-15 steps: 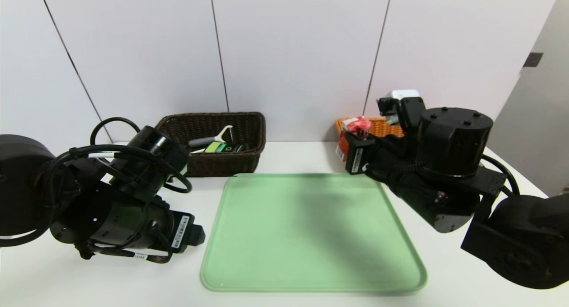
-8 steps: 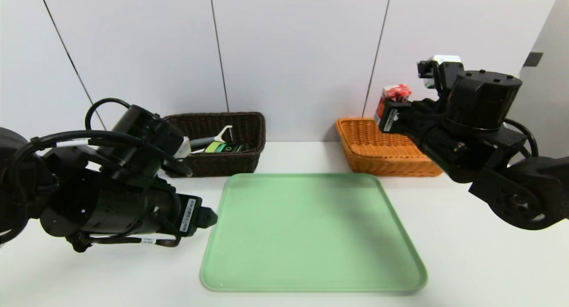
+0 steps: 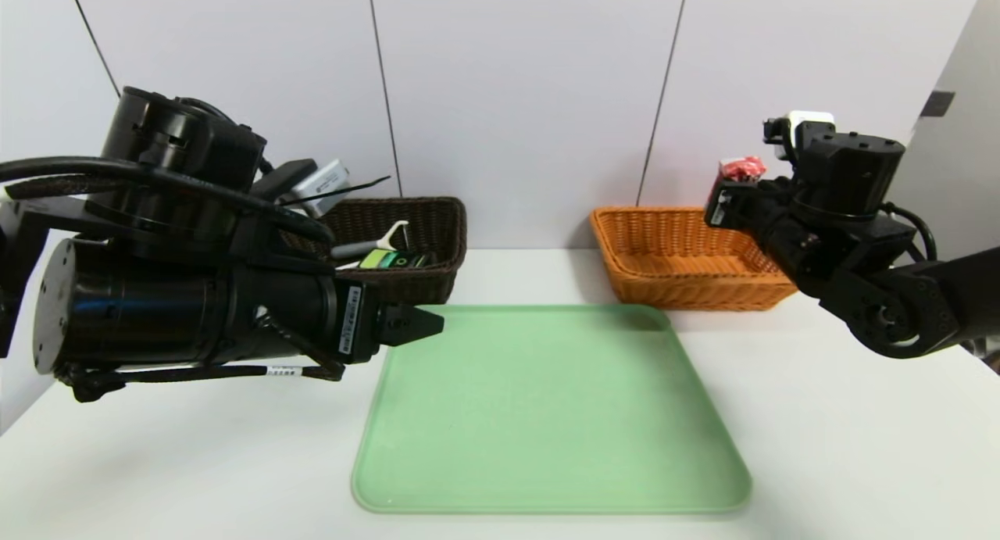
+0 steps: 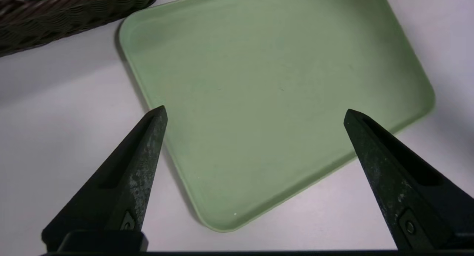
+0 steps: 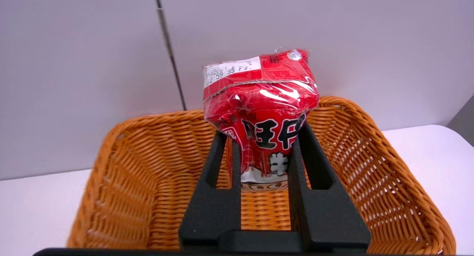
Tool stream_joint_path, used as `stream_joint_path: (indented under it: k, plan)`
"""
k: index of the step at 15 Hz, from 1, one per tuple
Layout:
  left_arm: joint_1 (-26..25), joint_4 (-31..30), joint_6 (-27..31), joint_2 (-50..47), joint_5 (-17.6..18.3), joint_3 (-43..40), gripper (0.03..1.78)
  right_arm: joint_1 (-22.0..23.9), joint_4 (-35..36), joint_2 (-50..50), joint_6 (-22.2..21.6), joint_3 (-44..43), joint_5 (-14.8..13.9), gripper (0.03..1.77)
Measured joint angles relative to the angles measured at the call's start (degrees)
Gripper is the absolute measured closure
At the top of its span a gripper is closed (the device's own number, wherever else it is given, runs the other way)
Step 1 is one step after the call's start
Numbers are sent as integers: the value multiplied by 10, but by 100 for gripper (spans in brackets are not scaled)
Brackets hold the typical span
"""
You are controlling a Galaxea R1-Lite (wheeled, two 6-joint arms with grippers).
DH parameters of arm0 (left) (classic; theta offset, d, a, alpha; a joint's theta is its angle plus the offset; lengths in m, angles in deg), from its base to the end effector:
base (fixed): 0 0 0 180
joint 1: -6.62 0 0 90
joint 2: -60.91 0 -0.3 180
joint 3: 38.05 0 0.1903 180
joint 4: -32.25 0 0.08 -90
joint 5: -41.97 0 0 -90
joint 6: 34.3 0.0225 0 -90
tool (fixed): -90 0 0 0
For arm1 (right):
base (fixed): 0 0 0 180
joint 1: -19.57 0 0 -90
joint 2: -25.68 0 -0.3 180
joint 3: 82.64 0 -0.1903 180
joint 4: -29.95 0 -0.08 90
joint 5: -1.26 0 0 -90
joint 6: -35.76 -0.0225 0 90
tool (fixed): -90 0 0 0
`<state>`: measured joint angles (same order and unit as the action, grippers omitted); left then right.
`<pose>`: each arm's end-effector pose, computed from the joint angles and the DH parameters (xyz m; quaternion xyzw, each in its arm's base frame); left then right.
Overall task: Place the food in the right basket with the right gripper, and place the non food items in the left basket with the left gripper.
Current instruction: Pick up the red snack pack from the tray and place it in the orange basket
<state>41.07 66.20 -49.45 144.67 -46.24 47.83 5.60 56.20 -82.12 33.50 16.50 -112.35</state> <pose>0.2013 -0.1390 0.2512 -0.0441 0.3003 -0.2618 0.9162 0.3534 0.0786 0.1982 0.0177 0.0040 -0.0841 0.9963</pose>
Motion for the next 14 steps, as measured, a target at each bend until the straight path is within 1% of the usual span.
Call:
stream_joint_path:
  k: [3, 7, 11, 14]
  plan:
    - [3, -1, 10, -6, 2, -1, 12, 19, 0, -25, -1, -17, 0, 143]
    - [4, 0, 13, -6, 2, -5, 12, 43, -12, -68, 0, -70, 1, 143]
    - [3, -1, 16, -2, 2, -5, 12, 50, -34, -102, 1, -106, 1, 143]
    - [3, -1, 15, 1, 1, -5, 12, 53, -48, -119, 0, -113, 2, 143]
